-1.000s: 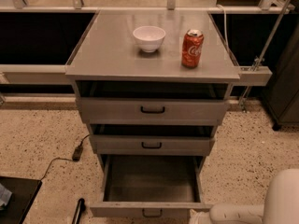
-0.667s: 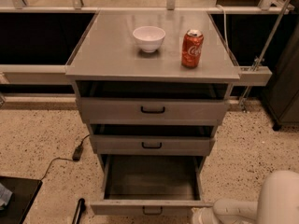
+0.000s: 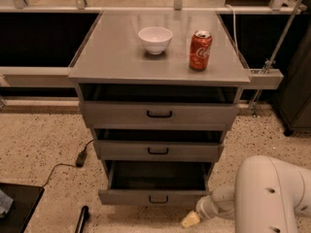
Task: Close bottom drawer
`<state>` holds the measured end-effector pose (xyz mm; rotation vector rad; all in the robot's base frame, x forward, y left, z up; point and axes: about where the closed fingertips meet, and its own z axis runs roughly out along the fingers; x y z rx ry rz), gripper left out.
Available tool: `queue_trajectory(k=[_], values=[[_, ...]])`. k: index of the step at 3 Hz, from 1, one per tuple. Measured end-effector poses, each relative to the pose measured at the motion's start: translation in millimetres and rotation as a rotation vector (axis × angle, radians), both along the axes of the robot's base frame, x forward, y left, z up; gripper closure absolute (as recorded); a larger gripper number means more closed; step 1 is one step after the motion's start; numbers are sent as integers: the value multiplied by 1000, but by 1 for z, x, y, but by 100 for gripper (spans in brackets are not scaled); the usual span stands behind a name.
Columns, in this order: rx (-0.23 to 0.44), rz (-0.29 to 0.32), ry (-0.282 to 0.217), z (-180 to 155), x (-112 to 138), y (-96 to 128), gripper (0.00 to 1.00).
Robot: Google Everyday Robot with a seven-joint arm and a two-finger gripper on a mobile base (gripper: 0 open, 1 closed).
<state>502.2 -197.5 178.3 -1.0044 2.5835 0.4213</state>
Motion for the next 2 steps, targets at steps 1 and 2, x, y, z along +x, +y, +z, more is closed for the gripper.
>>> queue_trajectory(k=[1, 2], values=[[-63, 5, -36, 7, 61, 17, 0], [-63, 5, -36, 7, 61, 17, 0]])
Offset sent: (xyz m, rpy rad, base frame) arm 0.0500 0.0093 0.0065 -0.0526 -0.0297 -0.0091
